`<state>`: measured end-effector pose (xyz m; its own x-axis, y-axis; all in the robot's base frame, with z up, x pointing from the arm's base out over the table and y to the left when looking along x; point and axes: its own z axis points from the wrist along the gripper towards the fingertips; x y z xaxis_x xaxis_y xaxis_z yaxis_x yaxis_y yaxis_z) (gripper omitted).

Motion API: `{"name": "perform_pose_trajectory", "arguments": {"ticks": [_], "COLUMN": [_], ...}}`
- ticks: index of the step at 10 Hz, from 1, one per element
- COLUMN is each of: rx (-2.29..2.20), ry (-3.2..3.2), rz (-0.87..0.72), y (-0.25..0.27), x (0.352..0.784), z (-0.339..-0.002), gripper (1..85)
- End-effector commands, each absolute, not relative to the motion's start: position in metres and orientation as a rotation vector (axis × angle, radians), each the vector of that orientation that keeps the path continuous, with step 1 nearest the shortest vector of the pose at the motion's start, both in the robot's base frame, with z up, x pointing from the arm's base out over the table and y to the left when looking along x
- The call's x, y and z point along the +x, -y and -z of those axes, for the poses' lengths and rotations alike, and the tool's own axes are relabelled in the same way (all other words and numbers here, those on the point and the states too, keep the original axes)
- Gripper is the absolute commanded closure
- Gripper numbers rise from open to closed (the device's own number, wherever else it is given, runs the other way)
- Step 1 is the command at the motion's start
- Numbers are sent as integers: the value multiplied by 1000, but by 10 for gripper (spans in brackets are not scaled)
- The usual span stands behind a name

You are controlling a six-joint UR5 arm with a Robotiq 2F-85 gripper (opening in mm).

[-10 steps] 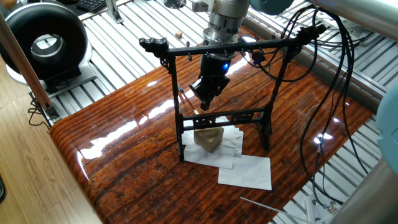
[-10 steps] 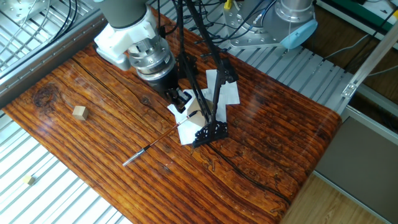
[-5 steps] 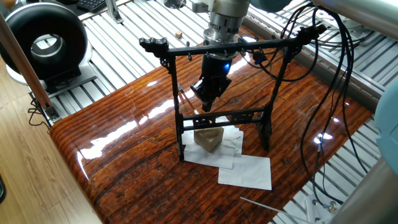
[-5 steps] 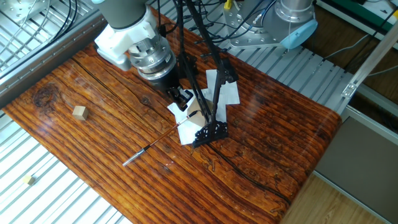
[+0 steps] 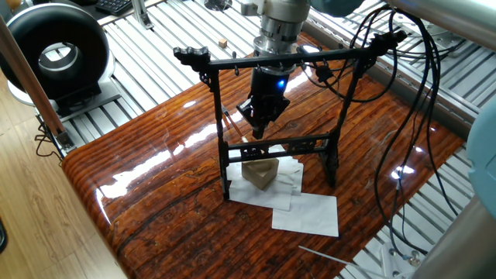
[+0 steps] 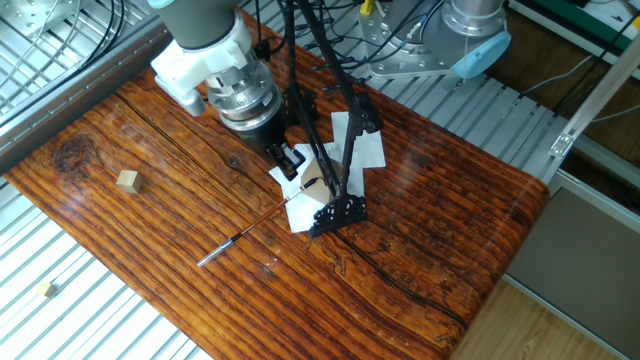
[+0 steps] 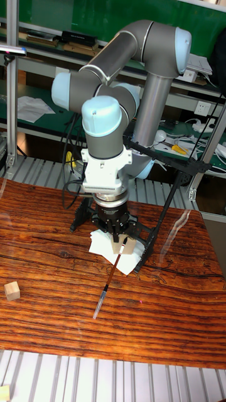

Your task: Place the brush on the pen rack

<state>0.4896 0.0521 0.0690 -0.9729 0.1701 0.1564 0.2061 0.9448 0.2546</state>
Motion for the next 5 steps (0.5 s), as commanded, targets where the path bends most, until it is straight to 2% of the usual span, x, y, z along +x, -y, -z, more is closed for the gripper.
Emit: {"name": "perform_pose_trajectory", "arguments": {"ticks": [1, 5], "rx": [-337, -275], "ry": [2984, 2977], "rz": [421, 390], "y": [-55, -50], "x": [498, 492], "z": [-65, -64], "gripper": [760, 637]}}
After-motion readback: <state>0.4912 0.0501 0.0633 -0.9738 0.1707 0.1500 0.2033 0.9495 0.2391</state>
